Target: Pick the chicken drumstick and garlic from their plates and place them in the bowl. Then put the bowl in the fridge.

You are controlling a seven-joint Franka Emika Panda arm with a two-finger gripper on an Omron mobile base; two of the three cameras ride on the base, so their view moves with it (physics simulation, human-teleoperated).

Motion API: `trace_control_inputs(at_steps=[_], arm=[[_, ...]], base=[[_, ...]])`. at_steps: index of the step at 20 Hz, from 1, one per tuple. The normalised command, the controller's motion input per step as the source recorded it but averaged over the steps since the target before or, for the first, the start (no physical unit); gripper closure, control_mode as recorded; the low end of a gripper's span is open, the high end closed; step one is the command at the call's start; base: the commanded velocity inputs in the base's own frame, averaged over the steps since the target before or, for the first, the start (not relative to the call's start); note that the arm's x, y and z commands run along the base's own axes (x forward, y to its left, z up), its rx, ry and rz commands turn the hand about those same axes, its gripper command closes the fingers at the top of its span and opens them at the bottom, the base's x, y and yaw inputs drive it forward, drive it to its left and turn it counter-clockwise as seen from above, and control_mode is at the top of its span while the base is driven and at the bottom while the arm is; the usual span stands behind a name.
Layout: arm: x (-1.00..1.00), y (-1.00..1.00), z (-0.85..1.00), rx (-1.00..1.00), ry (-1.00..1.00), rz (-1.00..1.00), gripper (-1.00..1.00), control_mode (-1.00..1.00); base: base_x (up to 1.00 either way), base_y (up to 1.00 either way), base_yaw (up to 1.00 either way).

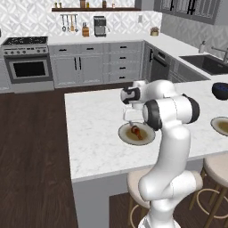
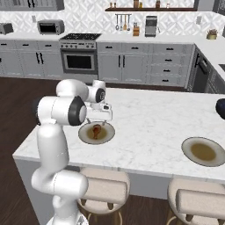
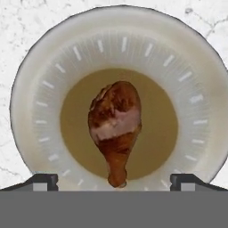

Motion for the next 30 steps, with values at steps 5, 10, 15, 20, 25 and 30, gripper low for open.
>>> trace_control_inputs(at_steps=[5,10,15,20,25,30], arm=[[0.2,0.02,-0.34,-0.01,0.0,0.02,-1.0,-1.0],[0.0,0.01,-0.5,-0.03,0.05,0.0,-1.0,-1.0],[0.0,0.0,-0.47,-0.02,0.01,0.0,-1.0,-1.0],[0.0,0.0,-0.26,0.0,0.0,0.0,1.0,-1.0],[-0.03,0.0,-0.12,0.0,0.0,0.0,1.0,-1.0],[-0.18,0.0,0.09,-0.02,0.0,-0.06,1.0,-1.0]], base=[[0.0,0.0,0.0],[0.0,0.0,0.0],[0.0,0.0,0.0],[0.0,0.0,0.0],[0.0,0.0,0.0],[0.0,0.0,0.0]])
